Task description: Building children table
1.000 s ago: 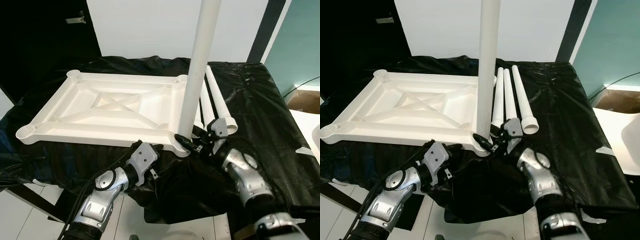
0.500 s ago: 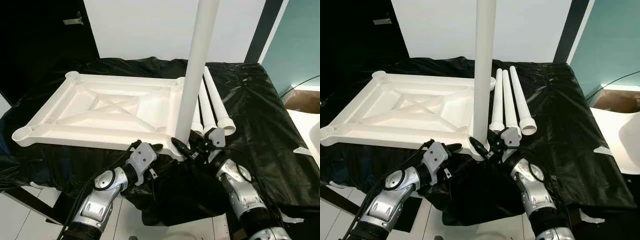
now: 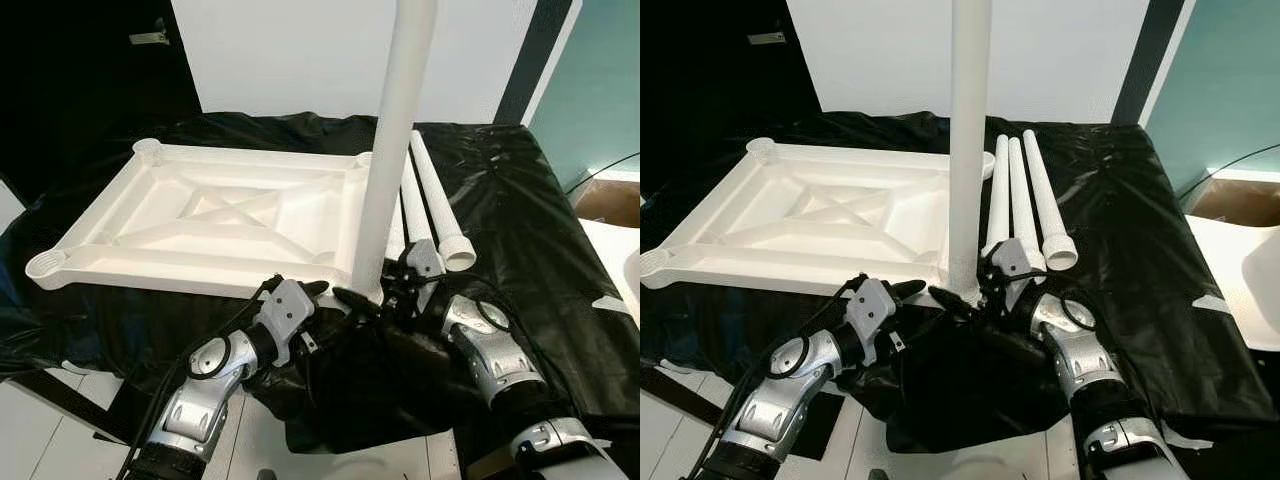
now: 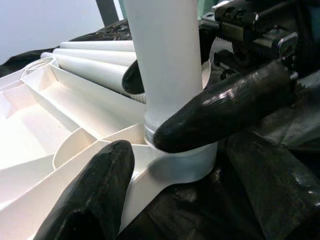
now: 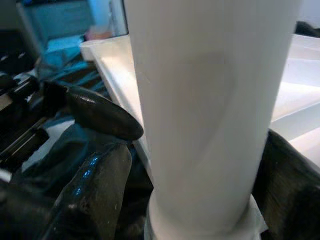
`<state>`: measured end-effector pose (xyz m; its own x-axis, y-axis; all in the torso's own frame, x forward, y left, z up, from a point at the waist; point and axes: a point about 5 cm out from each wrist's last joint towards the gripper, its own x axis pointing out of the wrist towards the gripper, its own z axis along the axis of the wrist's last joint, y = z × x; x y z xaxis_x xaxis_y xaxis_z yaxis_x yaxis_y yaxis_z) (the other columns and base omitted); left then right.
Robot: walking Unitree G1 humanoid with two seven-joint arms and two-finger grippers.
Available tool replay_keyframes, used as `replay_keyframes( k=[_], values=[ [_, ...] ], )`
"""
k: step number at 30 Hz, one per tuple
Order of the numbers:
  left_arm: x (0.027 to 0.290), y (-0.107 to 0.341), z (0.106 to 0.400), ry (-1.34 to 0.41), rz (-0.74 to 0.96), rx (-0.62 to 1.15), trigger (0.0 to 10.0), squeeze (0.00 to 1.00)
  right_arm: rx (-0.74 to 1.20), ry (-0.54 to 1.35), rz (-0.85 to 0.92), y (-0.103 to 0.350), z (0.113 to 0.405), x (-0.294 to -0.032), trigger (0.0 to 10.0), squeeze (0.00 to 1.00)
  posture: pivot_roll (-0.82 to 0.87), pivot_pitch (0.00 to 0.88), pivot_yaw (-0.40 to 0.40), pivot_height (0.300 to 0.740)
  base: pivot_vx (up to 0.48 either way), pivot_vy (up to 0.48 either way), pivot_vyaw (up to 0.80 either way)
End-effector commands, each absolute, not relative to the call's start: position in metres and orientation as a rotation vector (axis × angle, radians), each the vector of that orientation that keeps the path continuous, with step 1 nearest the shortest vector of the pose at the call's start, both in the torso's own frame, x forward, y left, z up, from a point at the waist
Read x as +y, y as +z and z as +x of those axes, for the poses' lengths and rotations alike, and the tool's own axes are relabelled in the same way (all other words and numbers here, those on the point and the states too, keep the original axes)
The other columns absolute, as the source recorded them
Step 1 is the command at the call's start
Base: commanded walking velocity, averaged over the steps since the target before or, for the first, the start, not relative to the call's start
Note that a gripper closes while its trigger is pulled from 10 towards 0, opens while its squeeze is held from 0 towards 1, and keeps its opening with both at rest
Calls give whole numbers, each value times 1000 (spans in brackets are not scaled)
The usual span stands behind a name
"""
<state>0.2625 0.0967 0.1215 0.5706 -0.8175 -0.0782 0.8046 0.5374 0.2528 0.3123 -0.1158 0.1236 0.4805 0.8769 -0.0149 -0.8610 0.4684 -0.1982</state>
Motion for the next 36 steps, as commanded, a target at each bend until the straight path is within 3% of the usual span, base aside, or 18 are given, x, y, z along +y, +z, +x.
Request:
replay_keyframes(
  k=[1,2,3,16,22,25,33,35,36],
  values=[
    [99,122,264,-927,278,-48,10000,0,-68,1110,-199,122,313,-114,10000,0,165,0,-10,740,0,0,0],
    [100,122,263,-926,279,-47,10000,0,-52,1137,-211,123,316,-116,8588,0,167,0,-10,740,0,0,0],
    [100,122,263,-925,280,-46,10000,0,-34,1156,-216,124,318,-118,0,0,169,0,-8,740,0,0,0],
    [102,120,261,-921,283,-38,10000,0,-10,1132,-114,120,315,-121,0,0,176,0,-10,740,0,0,0],
    [101,119,261,-930,283,-36,10000,0,-129,946,-35,102,291,-102,0,0,161,0,-3,740,0,0,0],
    [99,120,262,-952,286,-37,10000,0,-146,731,68,90,281,-97,0,0,147,0,8,740,0,0,0],
    [95,121,267,-966,289,-42,10000,0,-144,689,77,90,284,-102,0,0,128,0,12,740,0,0,0],
    [95,121,267,-966,288,-43,10000,0,-137,692,74,90,284,-103,392,0,126,0,12,740,0,0,0],
    [95,120,266,-967,287,-42,10000,0,-130,707,66,91,285,-103,10000,0,125,0,13,740,0,0,0]
  ],
)
